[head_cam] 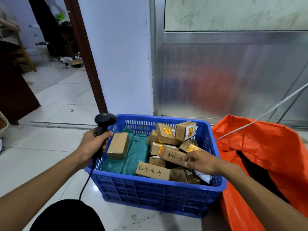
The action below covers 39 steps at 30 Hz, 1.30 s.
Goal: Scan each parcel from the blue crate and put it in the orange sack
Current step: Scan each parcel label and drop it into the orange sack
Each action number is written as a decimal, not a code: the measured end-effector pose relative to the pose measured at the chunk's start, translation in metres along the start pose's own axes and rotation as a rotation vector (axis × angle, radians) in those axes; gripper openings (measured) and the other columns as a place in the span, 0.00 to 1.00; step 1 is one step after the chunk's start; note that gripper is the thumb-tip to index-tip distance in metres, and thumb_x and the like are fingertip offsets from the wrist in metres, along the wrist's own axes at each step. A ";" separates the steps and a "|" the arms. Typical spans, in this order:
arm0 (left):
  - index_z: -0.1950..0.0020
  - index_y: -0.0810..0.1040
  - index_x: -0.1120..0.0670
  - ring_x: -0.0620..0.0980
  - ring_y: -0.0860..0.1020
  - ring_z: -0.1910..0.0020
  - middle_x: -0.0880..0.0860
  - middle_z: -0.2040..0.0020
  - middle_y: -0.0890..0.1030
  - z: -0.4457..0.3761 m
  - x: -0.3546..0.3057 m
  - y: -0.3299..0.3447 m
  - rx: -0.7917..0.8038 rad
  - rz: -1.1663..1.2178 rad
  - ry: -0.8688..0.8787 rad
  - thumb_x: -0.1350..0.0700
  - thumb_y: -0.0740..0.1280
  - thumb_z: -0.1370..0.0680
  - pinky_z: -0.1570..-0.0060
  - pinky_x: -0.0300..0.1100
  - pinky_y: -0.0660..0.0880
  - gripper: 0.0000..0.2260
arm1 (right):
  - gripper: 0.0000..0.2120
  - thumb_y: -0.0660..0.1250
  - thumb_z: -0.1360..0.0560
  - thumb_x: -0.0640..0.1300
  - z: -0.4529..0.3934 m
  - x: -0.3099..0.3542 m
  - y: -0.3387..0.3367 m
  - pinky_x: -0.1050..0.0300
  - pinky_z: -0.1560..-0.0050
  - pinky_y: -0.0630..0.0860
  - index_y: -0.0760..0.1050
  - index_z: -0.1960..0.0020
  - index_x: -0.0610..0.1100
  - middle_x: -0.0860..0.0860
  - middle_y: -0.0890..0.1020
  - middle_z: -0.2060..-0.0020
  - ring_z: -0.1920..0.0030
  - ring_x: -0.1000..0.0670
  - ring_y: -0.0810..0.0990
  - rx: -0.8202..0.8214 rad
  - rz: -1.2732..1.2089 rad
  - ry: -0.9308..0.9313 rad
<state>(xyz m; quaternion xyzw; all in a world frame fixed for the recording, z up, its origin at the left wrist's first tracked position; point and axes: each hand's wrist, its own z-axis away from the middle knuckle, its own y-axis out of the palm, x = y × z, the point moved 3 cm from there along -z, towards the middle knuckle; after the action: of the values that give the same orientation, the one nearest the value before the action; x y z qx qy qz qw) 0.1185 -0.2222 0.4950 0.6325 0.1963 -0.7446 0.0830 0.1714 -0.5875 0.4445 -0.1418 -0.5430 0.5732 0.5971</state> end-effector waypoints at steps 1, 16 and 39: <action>0.52 0.77 0.58 0.46 0.67 0.78 0.51 0.71 0.72 0.001 -0.001 0.011 0.010 0.029 -0.002 0.61 0.69 0.20 0.76 0.38 0.66 0.02 | 0.11 0.63 0.19 0.51 0.002 0.000 -0.001 0.57 0.52 0.76 0.77 0.40 0.48 0.50 0.79 0.46 0.49 0.51 0.79 -0.003 -0.004 -0.002; 0.48 0.77 0.57 0.45 0.70 0.74 0.50 0.69 0.74 0.017 -0.008 0.139 0.295 0.148 -0.094 0.58 0.68 0.20 0.74 0.38 0.68 0.04 | 0.09 0.64 0.20 0.52 -0.001 -0.048 -0.010 0.48 0.49 0.78 0.75 0.43 0.49 0.47 0.80 0.47 0.49 0.45 0.81 -0.009 0.112 0.156; 0.46 0.77 0.58 0.46 0.68 0.74 0.53 0.67 0.72 0.000 -0.006 0.157 0.167 0.095 -0.131 0.59 0.69 0.22 0.77 0.37 0.66 0.06 | 0.36 0.69 0.25 0.58 -0.059 -0.105 0.014 0.45 0.31 0.63 0.58 0.25 0.46 0.48 0.70 0.29 0.29 0.43 0.64 -0.371 0.327 0.402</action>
<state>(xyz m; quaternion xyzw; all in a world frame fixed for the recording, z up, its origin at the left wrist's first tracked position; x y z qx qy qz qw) 0.1779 -0.3652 0.4713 0.5957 0.0977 -0.7934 0.0778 0.2374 -0.6446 0.3608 -0.4443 -0.4793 0.5133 0.5562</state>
